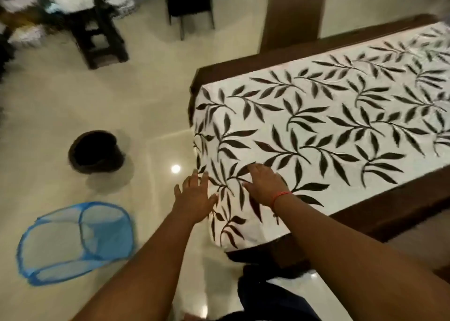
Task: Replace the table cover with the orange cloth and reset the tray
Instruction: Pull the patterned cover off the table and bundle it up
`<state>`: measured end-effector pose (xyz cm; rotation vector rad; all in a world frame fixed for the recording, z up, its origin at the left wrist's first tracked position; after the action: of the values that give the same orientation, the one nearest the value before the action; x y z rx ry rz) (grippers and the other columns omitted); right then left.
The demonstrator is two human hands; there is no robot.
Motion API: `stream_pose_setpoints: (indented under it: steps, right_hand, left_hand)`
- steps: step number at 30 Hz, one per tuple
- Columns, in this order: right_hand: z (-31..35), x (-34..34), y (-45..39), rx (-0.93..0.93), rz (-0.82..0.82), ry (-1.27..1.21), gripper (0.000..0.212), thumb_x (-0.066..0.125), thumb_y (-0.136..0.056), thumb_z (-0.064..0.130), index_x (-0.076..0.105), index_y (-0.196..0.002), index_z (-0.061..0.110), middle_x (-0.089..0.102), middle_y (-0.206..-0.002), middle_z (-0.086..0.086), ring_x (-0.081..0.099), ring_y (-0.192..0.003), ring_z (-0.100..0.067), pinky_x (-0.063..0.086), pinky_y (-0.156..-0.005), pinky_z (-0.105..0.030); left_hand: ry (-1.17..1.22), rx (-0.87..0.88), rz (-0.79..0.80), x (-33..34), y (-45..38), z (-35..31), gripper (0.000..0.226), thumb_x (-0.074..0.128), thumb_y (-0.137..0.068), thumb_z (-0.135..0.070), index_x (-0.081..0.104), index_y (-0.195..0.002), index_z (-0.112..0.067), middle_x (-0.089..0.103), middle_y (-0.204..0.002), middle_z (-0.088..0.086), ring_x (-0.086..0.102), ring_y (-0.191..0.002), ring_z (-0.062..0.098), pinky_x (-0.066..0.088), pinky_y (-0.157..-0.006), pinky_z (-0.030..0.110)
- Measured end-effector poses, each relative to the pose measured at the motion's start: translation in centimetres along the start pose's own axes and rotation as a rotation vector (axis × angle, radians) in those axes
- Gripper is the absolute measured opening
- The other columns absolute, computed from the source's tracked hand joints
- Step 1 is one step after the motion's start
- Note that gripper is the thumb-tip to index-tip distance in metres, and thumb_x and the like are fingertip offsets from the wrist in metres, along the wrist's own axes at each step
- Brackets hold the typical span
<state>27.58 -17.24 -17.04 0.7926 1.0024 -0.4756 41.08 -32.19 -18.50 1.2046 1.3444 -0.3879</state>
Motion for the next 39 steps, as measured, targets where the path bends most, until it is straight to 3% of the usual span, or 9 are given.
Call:
stream_pose_setpoints:
  steps: [7,13,18,21,23,27,32,35,39]
  right_hand:
    - [-18.6,-3.8,2.6,0.321,0.025,-0.063,0.06,0.052,-0.093,0.046,0.035,-0.143,0.018,0.04,-0.147,-0.007,0.039,-0.133,-0.031,0.04,-0.104,-0.053]
    - [-27.1,-4.7,6.3,0.708,-0.108,-0.068,0.072,0.054,-0.089,0.059,0.029,-0.146,0.024,0.026,-0.157,-0.013,0.029,-0.142,-0.035,0.038,-0.105,-0.057]
    - [-28.9,-2.7,8.2,1.003,-0.219,-0.219,0.089,0.045,-0.083,0.075,0.021,-0.152,0.024,0.014,-0.16,-0.024,0.01,-0.148,-0.042,0.022,-0.113,-0.064]
    - [-28.6,-2.7,8.0,1.081,-0.319,-0.235,0.086,0.041,-0.085,0.075,0.022,-0.152,0.024,0.015,-0.159,-0.026,0.008,-0.148,-0.043,0.016,-0.115,-0.065]
    - [-28.7,-2.6,7.3,1.169,-0.39,-0.256,0.085,0.038,-0.088,0.072,0.019,-0.154,0.022,0.017,-0.159,-0.026,0.01,-0.149,-0.042,0.014,-0.118,-0.062]
    - [-28.1,-3.1,5.0,1.306,-0.548,-0.34,0.081,0.043,-0.092,0.063,0.02,-0.156,0.019,0.017,-0.159,-0.027,0.01,-0.149,-0.041,0.01,-0.12,-0.058]
    - [-25.2,-3.5,-3.3,1.207,-0.538,-0.395,0.069,0.029,-0.099,0.057,0.032,-0.153,0.014,0.02,-0.158,-0.028,0.016,-0.147,-0.044,0.015,-0.119,-0.055]
    - [-20.7,-7.1,-10.2,0.999,-0.599,-0.455,0.049,0.047,-0.098,0.026,0.048,-0.143,0.009,0.03,-0.154,-0.03,0.03,-0.141,-0.046,0.026,-0.117,-0.054]
    - [-15.2,-7.7,-19.0,0.763,-0.461,-0.641,0.078,0.056,-0.088,0.031,0.023,-0.156,0.013,0.029,-0.159,-0.009,0.026,-0.146,-0.02,0.021,-0.121,-0.031]
  left_hand:
    - [-0.267,0.28,0.017,-1.7,-8.4,-16.1,0.08,0.042,-0.096,-0.056,0.002,-0.157,-0.025,-0.005,-0.165,0.009,0.008,-0.149,0.034,0.013,-0.117,0.06]
    - [-0.358,0.292,0.102,-1.9,-14.0,-19.1,0.077,0.044,-0.095,-0.055,0.008,-0.156,-0.026,0.0,-0.165,0.009,0.009,-0.15,0.034,0.014,-0.117,0.06]
    - [-0.335,0.202,0.119,-4.0,-22.0,-17.8,0.076,0.048,-0.092,-0.055,0.014,-0.155,-0.026,0.007,-0.164,0.011,0.016,-0.148,0.036,0.02,-0.116,0.06]
    - [-0.269,0.097,0.006,-6.2,-27.0,-15.3,0.077,0.049,-0.09,-0.055,0.02,-0.154,-0.024,0.014,-0.161,0.017,0.019,-0.144,0.043,0.024,-0.111,0.065]
    - [-0.229,0.057,-0.104,-8.0,-31.2,-13.6,0.08,0.049,-0.089,-0.061,0.023,-0.153,-0.022,0.013,-0.16,0.024,0.015,-0.144,0.049,0.02,-0.108,0.071]
    - [-0.182,0.034,-0.114,-9.2,-37.5,-13.9,0.08,0.03,-0.091,-0.068,0.013,-0.155,-0.024,0.002,-0.162,0.023,-0.002,-0.147,0.048,0.004,-0.114,0.069]
    - [-0.088,0.221,-0.137,-9.9,-37.2,-17.2,0.079,0.038,-0.094,-0.055,0.02,-0.155,-0.008,0.011,-0.164,0.016,0.005,-0.15,0.039,0.005,-0.117,0.061]
    - [-0.043,0.395,-0.063,-10.2,-36.3,-19.7,0.068,0.038,-0.099,-0.047,0.029,-0.152,-0.004,0.02,-0.162,0.014,0.012,-0.15,0.033,0.007,-0.118,0.054]
    - [0.23,0.494,0.319,-7.8,-36.1,-24.0,0.064,0.013,-0.094,-0.034,0.054,-0.132,-0.003,0.049,-0.14,0.022,0.036,-0.137,0.036,0.029,-0.112,0.046]
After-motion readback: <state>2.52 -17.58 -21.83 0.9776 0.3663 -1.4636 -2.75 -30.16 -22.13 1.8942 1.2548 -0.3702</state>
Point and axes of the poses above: each hand's wrist, its own y-axis away from the middle knuckle, its own x-axis out of the palm, z = x × y, the point moved 9 cm from there along -y, towards the middle knuckle
